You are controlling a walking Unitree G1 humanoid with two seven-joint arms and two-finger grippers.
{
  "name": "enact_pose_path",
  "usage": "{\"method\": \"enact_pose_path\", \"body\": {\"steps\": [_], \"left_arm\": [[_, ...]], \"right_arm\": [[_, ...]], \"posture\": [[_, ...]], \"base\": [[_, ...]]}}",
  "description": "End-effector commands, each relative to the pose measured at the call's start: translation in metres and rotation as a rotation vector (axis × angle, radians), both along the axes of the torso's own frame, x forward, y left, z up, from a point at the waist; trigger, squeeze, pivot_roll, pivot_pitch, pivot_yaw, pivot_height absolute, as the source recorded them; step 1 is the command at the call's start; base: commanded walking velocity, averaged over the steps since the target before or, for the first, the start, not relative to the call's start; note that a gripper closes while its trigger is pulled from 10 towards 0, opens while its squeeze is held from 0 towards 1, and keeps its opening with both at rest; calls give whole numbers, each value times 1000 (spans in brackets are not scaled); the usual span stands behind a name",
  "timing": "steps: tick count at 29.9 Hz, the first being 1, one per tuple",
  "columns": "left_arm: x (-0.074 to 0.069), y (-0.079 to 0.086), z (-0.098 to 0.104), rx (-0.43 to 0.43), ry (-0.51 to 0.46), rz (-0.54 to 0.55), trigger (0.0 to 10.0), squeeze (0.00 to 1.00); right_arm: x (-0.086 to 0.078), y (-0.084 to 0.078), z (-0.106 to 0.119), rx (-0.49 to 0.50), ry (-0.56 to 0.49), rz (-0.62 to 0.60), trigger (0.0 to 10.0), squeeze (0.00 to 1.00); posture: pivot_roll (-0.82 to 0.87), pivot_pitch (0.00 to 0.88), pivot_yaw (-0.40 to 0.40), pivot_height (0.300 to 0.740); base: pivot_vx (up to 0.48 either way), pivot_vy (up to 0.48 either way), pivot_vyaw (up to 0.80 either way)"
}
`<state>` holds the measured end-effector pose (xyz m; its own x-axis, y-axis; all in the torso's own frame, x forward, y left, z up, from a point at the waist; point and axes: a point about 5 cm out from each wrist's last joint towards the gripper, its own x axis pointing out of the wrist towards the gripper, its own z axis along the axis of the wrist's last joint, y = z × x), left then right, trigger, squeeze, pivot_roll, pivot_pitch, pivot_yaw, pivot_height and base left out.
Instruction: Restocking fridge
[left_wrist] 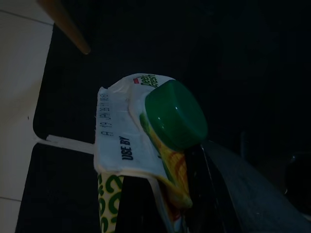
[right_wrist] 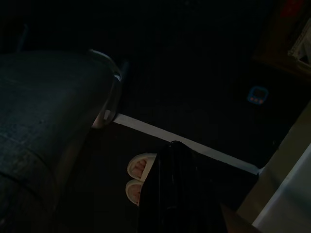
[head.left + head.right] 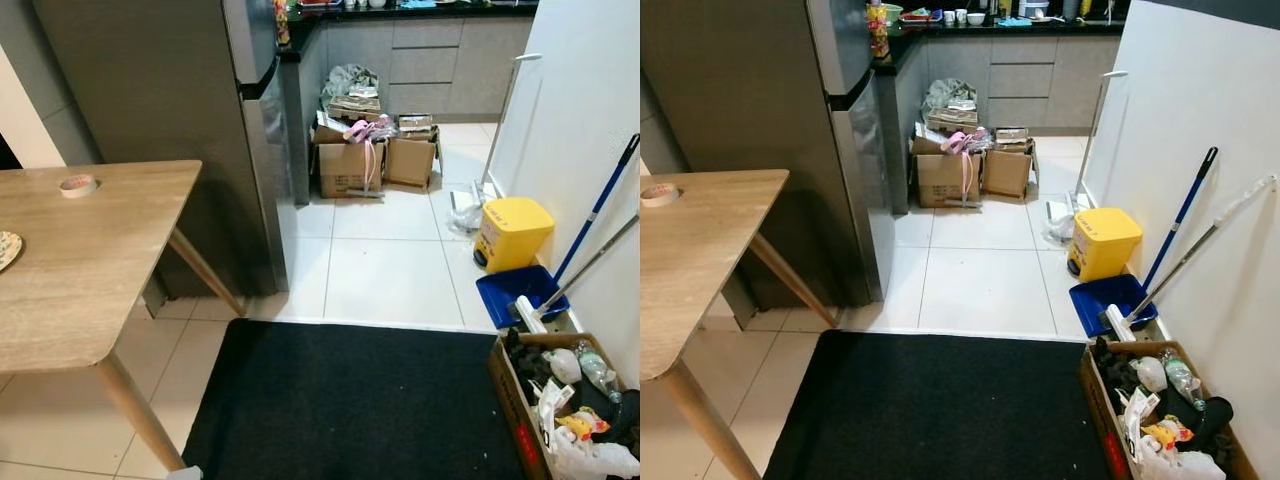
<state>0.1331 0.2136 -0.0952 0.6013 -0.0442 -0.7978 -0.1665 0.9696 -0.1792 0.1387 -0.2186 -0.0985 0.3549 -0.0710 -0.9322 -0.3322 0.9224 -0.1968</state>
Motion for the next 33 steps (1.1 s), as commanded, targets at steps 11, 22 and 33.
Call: {"method": "enact_pose_path", "body": {"steps": [11,22,33], "left_arm": [[-11,-6,-5,-35,35,-18,10000,0],[-13,-3,-5,-30,38,-18,10000,0],[-12,-3,-4,-33,36,-21,10000,0]], "right_arm": [[-1,3,-1,4,5,-3,10000,0],[-1,5,-1,13,0,-10,10000,0],[-1,5,-1,13,0,-12,10000,0]], "posture": [[-70,0,28,740],[-66,0,30,740],[-68,0,32,740]], "base": [[398,0,0],[415,0,-594],[419,0,0]]}}
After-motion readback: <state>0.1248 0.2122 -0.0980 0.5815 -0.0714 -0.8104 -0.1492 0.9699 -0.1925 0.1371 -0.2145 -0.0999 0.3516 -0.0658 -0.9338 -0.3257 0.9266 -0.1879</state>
